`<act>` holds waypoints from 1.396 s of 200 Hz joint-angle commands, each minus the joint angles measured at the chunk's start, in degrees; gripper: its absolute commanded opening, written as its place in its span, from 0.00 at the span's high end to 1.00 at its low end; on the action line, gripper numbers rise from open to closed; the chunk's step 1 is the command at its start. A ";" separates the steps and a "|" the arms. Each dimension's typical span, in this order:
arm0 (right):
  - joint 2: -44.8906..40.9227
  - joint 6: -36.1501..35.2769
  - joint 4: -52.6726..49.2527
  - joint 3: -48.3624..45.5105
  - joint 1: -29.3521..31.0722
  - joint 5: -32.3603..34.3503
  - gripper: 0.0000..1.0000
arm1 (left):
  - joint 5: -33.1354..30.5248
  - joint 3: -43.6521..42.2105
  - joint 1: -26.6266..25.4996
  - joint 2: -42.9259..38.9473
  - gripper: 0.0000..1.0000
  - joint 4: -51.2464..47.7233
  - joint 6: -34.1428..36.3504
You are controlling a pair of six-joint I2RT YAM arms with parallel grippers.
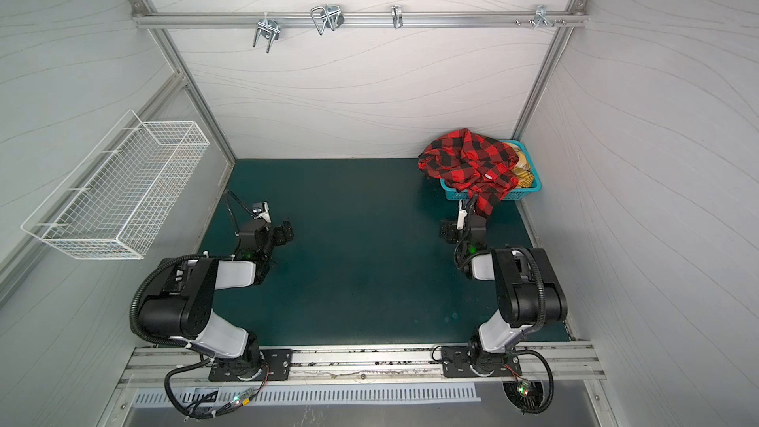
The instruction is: Fold and stack the long sleeve shirts
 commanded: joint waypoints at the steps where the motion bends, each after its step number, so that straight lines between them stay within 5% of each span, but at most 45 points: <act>1: -1.09 -1.01 0.93 -0.59 0.26 0.04 0.01 | -0.13 0.97 0.23 -0.35 0.00 1.51 0.84; 70: -1.30 -1.12 1.27 -0.72 0.32 0.15 0.01 | -0.10 0.97 0.30 -0.46 0.00 1.24 0.84; 80: -3.75 -0.40 -3.36 0.63 2.38 8.50 0.01 | -0.61 1.09 0.27 -0.95 0.00 2.11 1.66; 91: -11.10 2.40 -24.25 11.07 4.36 19.35 0.01 | -3.01 8.77 -0.13 -5.49 0.00 -15.86 0.69; 101: -15.22 10.87 -42.84 23.11 3.79 21.88 0.01 | -7.91 18.02 -0.13 -8.24 0.01 -31.00 -2.50; 111: -16.80 14.82 -57.44 34.85 2.36 16.73 0.01 | -13.42 25.54 -0.08 -10.22 0.01 -41.37 -10.13; 127: -16.44 25.30 -62.09 41.33 0.12 16.41 0.01 | -11.74 39.03 -0.32 -11.93 0.05 -60.27 -21.18; 136: -15.75 29.00 -63.39 44.48 -4.77 2.13 0.01 | -6.99 43.91 -1.63 -12.24 0.08 -67.87 -26.59; 143: -12.99 30.01 -68.02 49.57 -6.85 -3.56 0.01 | -4.28 45.89 -4.24 -12.62 0.09 -70.13 -27.62; 169: 2.72 26.51 -93.61 74.45 -6.38 -3.05 0.01 | -6.07 48.61 -21.55 -14.08 0.09 -75.27 -23.04; 191: 12.49 24.66 -103.42 87.50 -6.42 -3.39 0.03 | -2.87 47.66 -28.88 -14.83 0.09 -77.26 -23.58; 230: 25.77 22.08 -106.81 97.50 -6.52 -6.02 0.19 | 1.87 43.42 -32.03 -16.45 0.11 -76.30 -25.62; 261: 31.08 21.44 -102.74 97.35 -6.18 -7.02 0.22 | 0.94 42.75 -32.03 -15.29 0.11 -76.41 -23.59; 279: 34.33 21.49 -102.20 99.26 -6.06 -7.31 0.32 | -0.34 43.22 -32.05 -14.70 0.11 -76.61 -22.96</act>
